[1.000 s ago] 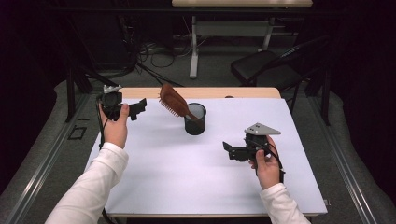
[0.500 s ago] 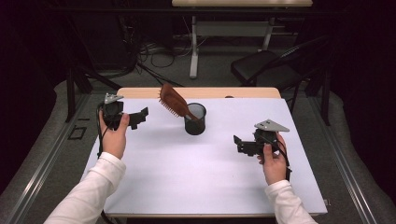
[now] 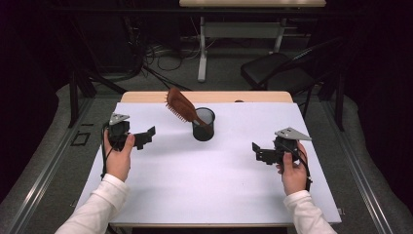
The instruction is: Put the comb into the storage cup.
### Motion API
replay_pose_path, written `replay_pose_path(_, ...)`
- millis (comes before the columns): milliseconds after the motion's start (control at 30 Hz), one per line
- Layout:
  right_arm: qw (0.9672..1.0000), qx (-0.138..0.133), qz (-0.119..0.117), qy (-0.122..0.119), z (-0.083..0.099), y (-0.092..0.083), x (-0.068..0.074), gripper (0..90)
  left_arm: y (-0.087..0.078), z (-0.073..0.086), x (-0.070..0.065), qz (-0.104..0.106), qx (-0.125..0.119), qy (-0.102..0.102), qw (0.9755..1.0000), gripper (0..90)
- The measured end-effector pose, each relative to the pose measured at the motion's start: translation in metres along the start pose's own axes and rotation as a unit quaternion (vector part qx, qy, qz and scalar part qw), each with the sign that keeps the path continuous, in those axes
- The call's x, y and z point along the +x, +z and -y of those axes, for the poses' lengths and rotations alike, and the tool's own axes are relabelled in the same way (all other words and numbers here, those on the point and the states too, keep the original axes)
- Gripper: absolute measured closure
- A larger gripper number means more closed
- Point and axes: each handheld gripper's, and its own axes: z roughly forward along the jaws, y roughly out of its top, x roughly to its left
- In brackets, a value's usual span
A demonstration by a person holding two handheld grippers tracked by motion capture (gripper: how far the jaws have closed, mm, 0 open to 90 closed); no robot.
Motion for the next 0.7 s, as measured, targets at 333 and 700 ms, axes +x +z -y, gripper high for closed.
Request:
replay_pose_path(333,0.9998,0.012,0.011,0.013,0.02,-0.007,-0.014,0.0,-0.001,0.025,0.001,0.009,-0.001,-0.01,0.9999,0.4)
replay_pose_path(700,0.9995,0.016,0.021,0.017,0.036,-0.018,-0.019,0.0,-0.013,0.051,0.006,0.01,-0.016,-0.017,0.9997,0.4)
